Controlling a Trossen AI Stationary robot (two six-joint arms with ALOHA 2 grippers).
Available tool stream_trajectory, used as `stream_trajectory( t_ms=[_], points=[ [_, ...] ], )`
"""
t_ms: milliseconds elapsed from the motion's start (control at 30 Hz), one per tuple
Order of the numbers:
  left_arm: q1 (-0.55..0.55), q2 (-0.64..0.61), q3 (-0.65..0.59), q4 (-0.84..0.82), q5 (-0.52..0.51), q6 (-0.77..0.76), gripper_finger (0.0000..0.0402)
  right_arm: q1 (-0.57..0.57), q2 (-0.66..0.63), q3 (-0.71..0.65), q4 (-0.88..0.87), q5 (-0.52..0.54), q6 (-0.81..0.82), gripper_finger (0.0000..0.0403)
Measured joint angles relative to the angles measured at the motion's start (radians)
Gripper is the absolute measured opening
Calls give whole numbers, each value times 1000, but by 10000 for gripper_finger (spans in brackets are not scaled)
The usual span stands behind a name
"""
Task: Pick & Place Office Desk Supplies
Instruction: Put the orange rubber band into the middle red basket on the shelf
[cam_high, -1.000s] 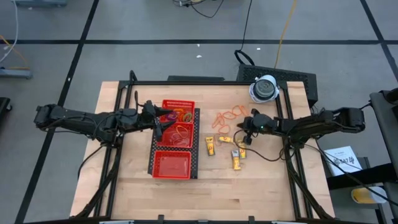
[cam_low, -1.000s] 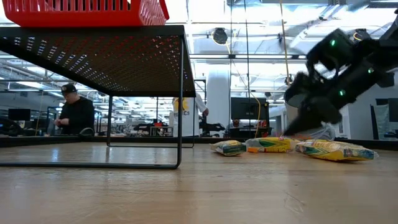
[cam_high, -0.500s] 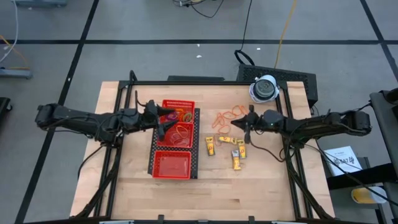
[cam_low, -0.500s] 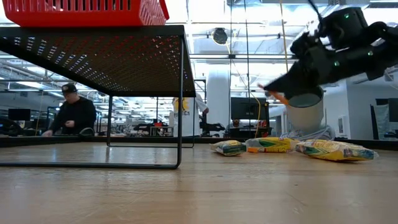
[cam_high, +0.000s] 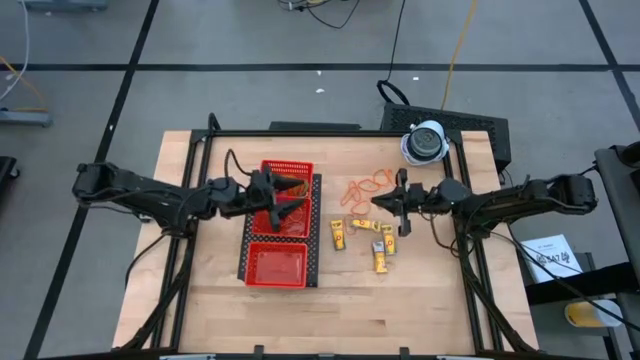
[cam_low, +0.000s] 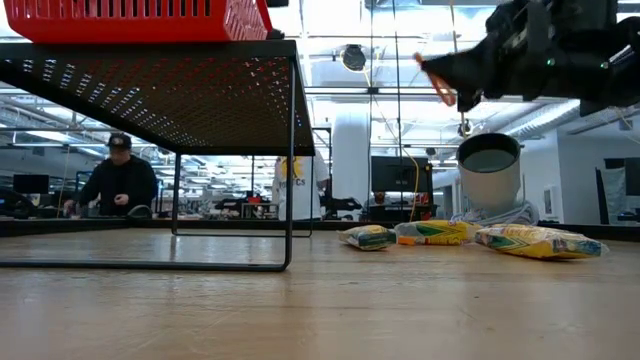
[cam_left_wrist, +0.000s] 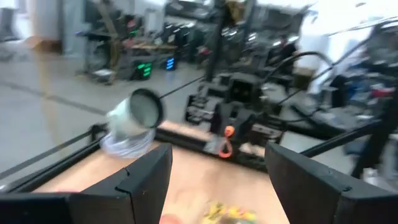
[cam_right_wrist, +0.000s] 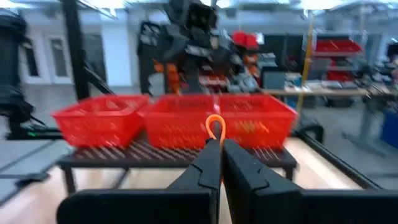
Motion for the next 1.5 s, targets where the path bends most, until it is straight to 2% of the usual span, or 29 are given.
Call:
stream_trajectory(
  t_ms=[167, 600, 900, 1100, 1233, 1500],
  points=[
    [0, 82, 48, 37, 47, 1, 269, 37, 0, 0, 63, -30, -1, 0],
    [0, 203, 171, -14, 63, 71, 269, 49, 0, 0, 67, -38, -8, 0],
    [0, 322, 286, -25, 86, 116, 269, 67, 6, 2, 164, -38, 3, 0],
    [0, 429, 414, -103, 164, 171, 269, 120, 63, 2, 300, -38, -10, 0],
    [0, 456, 470, -145, 189, 200, 269, 134, 115, 21, 361, -35, -27, 0],
    [0, 457, 478, -165, 188, 199, 269, 134, 253, 144, 354, -36, -44, 0]
  ],
)
